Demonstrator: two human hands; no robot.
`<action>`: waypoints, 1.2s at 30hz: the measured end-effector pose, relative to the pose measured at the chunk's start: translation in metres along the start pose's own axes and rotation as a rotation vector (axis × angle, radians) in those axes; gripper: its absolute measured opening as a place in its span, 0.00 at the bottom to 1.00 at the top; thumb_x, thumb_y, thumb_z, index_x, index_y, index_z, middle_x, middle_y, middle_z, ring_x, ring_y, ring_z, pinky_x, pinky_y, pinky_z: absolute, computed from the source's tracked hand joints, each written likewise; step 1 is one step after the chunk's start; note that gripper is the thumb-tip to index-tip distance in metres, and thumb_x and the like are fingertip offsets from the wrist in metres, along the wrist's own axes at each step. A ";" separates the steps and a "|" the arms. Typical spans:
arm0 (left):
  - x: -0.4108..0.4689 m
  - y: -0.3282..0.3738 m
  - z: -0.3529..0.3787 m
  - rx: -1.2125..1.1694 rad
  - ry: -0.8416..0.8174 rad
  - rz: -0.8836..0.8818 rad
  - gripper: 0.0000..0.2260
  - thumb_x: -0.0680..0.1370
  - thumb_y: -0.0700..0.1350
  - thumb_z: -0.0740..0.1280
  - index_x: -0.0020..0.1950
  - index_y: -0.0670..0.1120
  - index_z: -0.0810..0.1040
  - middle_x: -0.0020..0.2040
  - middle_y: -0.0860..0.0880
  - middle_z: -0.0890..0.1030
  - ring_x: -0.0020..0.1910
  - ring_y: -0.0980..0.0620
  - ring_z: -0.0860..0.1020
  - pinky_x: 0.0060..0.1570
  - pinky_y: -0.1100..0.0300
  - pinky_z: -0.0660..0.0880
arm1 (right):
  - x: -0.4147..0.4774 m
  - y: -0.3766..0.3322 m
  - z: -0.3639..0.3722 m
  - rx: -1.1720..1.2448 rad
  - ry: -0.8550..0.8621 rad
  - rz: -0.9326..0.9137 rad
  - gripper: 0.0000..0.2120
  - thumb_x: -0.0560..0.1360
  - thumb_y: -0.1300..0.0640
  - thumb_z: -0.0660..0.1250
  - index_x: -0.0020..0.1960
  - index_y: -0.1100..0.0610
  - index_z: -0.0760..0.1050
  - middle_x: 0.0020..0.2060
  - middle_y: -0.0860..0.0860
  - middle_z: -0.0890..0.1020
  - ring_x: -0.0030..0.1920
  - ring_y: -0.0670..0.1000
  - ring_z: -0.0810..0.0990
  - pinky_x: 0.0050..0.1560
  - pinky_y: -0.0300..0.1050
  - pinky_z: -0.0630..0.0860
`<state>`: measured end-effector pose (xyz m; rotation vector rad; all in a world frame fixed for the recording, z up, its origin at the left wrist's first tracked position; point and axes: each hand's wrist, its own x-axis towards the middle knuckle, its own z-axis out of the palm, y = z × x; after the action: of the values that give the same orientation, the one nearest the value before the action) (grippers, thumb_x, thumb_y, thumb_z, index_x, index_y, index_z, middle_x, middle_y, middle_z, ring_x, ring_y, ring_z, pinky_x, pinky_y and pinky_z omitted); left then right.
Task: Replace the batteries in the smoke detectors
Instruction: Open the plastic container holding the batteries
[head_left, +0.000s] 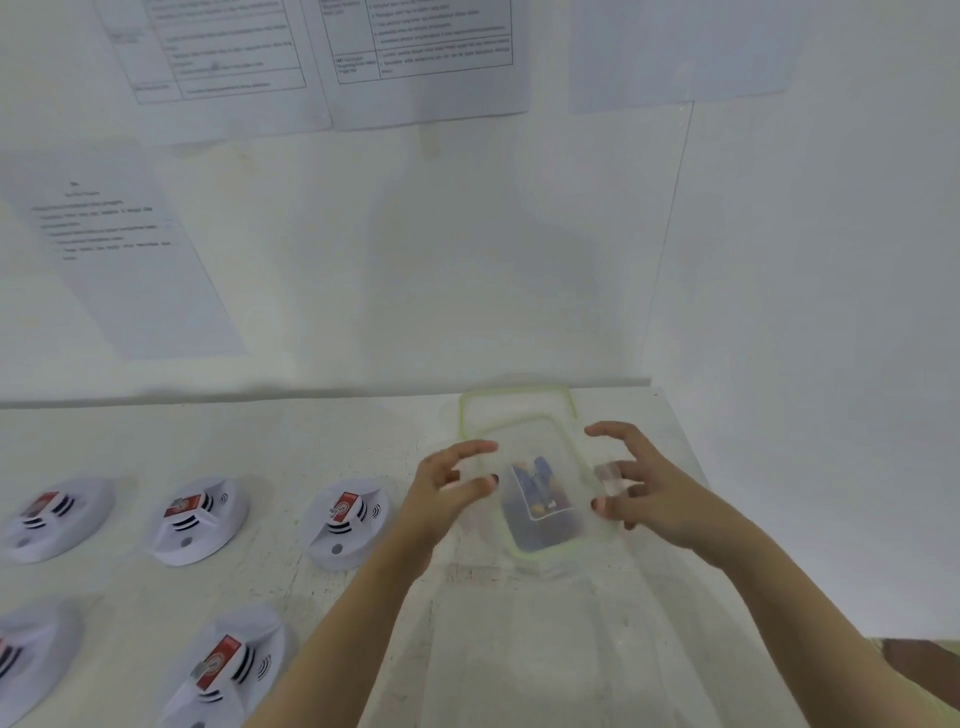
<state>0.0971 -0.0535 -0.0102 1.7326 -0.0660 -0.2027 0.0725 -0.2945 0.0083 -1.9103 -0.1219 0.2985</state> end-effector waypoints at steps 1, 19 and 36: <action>0.003 0.004 -0.003 -0.026 0.004 -0.001 0.15 0.67 0.50 0.71 0.53 0.59 0.81 0.62 0.53 0.77 0.64 0.49 0.71 0.58 0.59 0.69 | 0.003 -0.003 -0.005 -0.004 -0.047 -0.005 0.27 0.72 0.62 0.69 0.60 0.37 0.64 0.54 0.53 0.76 0.39 0.49 0.76 0.42 0.39 0.74; 0.005 -0.006 -0.048 0.025 -0.071 0.103 0.24 0.74 0.24 0.61 0.55 0.51 0.81 0.47 0.52 0.85 0.48 0.54 0.81 0.47 0.64 0.78 | -0.005 0.019 -0.017 -0.259 0.239 -0.307 0.31 0.70 0.69 0.57 0.56 0.33 0.71 0.58 0.33 0.75 0.52 0.42 0.78 0.53 0.43 0.76; 0.021 0.024 -0.051 -0.110 0.180 0.287 0.06 0.71 0.33 0.71 0.47 0.39 0.83 0.40 0.51 0.86 0.43 0.58 0.84 0.44 0.69 0.78 | -0.011 -0.018 -0.028 -0.065 0.350 -0.364 0.17 0.68 0.51 0.69 0.56 0.42 0.77 0.44 0.38 0.84 0.46 0.41 0.83 0.51 0.30 0.75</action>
<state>0.1280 -0.0112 0.0192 1.6039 -0.1666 0.1578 0.0707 -0.3166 0.0356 -1.9311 -0.2427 -0.2867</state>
